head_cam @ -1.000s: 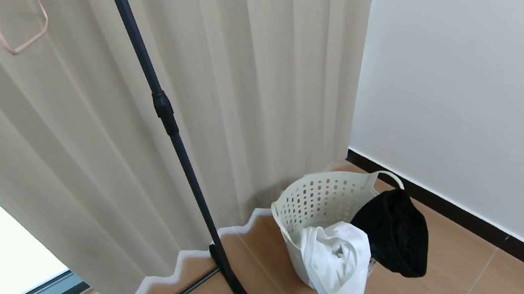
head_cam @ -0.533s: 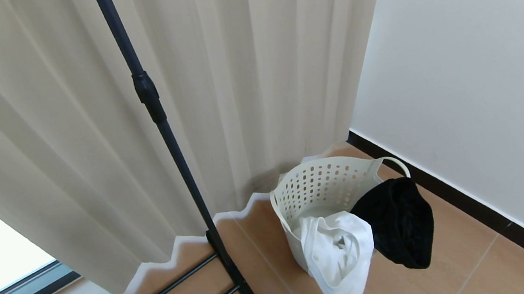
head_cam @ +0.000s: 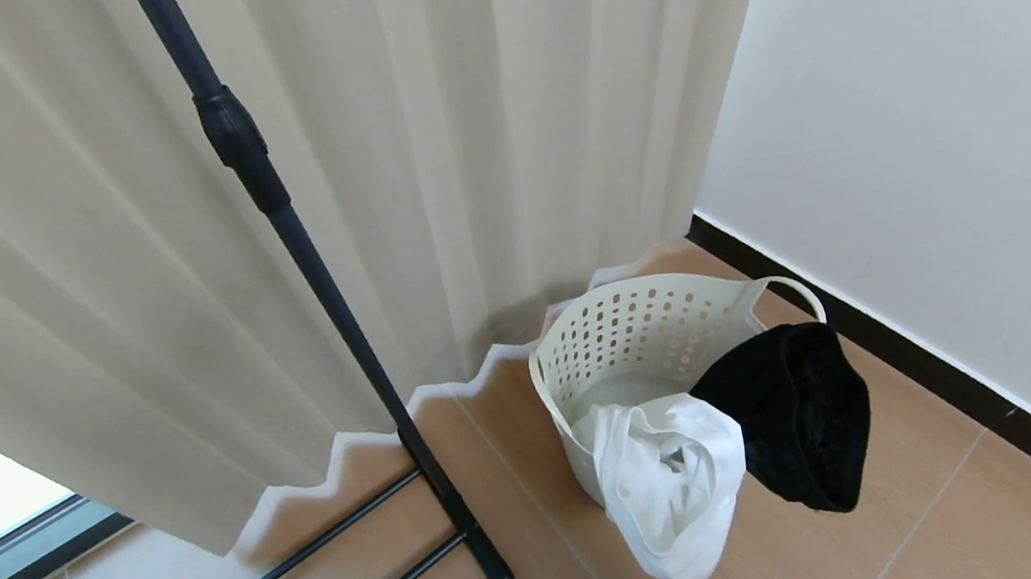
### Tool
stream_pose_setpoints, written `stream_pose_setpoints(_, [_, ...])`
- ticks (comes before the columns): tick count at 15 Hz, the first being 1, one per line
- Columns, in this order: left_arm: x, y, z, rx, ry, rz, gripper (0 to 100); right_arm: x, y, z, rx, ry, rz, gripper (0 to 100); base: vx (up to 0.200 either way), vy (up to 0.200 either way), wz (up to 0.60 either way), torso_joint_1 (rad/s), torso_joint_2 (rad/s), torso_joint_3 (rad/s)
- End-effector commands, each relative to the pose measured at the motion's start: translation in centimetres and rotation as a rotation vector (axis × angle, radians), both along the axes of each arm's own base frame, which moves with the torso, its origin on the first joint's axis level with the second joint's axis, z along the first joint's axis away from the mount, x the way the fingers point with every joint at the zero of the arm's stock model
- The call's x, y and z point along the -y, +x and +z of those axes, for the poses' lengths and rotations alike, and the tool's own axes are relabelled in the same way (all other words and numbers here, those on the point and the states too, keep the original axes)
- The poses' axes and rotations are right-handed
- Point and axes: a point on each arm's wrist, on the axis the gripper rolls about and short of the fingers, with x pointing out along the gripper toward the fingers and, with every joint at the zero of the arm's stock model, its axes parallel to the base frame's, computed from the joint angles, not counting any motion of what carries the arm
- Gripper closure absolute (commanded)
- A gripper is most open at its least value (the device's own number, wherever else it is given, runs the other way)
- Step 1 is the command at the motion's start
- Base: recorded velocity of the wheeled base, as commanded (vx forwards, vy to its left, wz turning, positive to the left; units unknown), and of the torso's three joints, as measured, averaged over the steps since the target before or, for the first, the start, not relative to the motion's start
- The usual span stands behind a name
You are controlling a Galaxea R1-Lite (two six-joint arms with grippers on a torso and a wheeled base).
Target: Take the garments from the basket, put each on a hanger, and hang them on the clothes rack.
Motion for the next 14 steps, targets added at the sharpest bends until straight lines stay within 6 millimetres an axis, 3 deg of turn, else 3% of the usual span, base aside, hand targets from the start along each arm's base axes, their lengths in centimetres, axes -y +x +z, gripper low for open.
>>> stream_pose_setpoints(1, [0.0, 0.0, 0.0, 0.0, -0.001, 0.0, 0, 0.0, 0.0, 0.0, 0.001, 0.004, -0.001, 0, 0.0, 0.0, 0.0, 0.012, 0.0, -0.193])
stream_pose_setpoints(12, [0.0, 0.1, 0.0, -0.014, -0.007, 0.003, 0, 0.0, 0.1, -0.1, -0.026, -0.035, -0.007, 0, 0.0, 0.0, 0.0, 0.002, 0.0, -0.196])
stream_pose_setpoints(14, [0.0, 0.1, 0.0, -0.013, -0.007, 0.003, 0, 0.0, 1.4, 0.7, -0.195, -0.127, 0.019, 0, 0.0, 0.0, 0.0, 0.002, 0.01, -0.102])
